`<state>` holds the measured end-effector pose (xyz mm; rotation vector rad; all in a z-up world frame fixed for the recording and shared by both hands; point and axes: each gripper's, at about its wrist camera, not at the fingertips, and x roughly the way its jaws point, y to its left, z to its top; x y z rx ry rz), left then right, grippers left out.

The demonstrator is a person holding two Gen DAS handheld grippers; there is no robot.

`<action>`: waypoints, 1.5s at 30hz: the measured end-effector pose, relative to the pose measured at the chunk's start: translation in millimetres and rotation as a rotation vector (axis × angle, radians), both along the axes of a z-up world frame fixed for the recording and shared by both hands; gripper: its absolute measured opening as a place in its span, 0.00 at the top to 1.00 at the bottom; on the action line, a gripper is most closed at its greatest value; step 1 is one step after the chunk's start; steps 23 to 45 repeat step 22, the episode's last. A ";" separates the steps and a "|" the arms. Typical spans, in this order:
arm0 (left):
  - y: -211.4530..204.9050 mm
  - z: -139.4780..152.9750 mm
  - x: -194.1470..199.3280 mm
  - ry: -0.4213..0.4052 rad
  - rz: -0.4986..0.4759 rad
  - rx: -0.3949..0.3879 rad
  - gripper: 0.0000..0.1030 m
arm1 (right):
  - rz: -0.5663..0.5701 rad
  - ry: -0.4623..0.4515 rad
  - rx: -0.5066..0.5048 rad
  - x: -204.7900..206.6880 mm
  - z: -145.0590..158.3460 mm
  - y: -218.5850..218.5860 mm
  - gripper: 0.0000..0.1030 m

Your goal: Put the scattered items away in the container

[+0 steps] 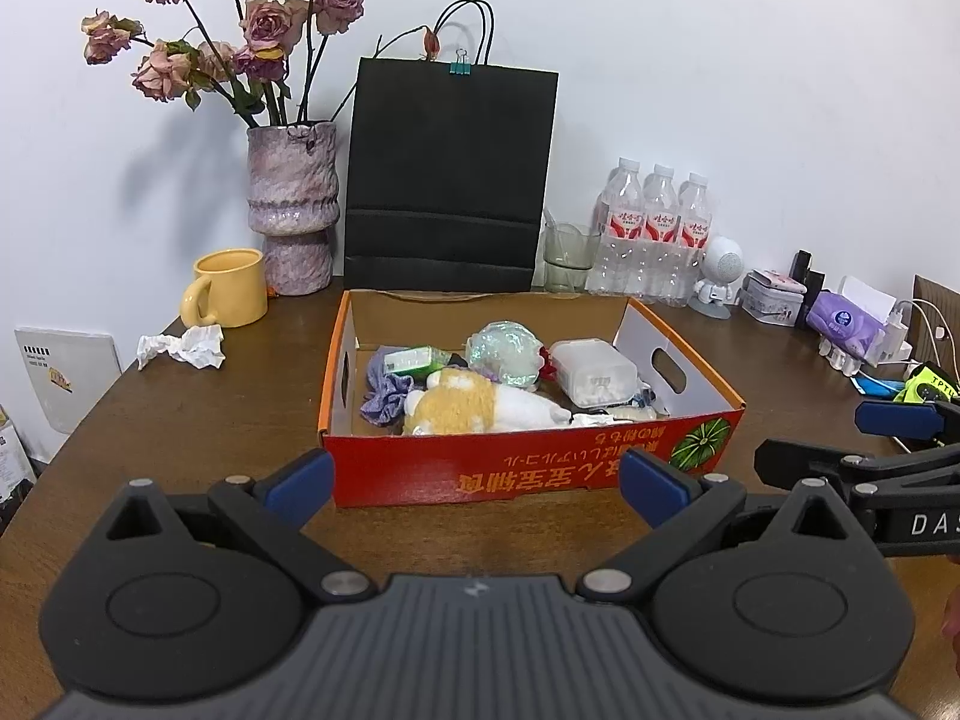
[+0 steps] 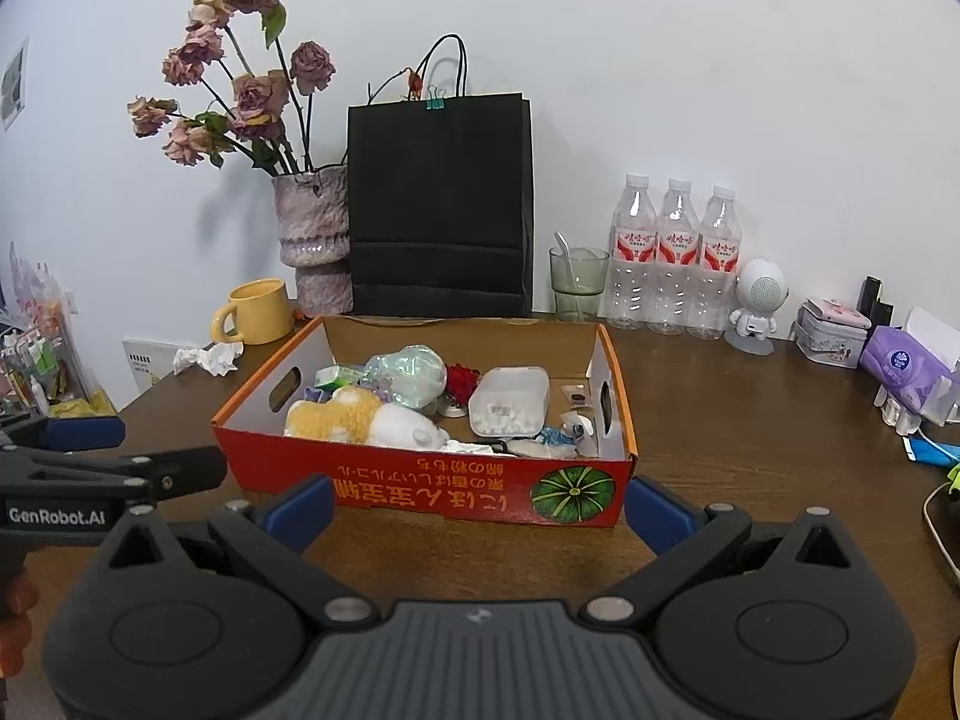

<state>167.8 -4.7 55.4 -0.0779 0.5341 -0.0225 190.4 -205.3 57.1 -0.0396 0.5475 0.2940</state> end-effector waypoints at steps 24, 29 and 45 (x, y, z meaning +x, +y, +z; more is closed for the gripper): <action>0.2 -8.1 -4.4 0.027 0.026 0.003 0.00 | 0.002 0.018 0.001 -4.3 -5.8 -0.5 0.00; 0.2 -8.1 -4.4 0.027 0.026 0.003 0.00 | 0.002 0.018 0.001 -4.3 -5.8 -0.5 0.00; 0.2 -8.1 -4.4 0.027 0.026 0.003 0.00 | 0.002 0.018 0.001 -4.3 -5.8 -0.5 0.00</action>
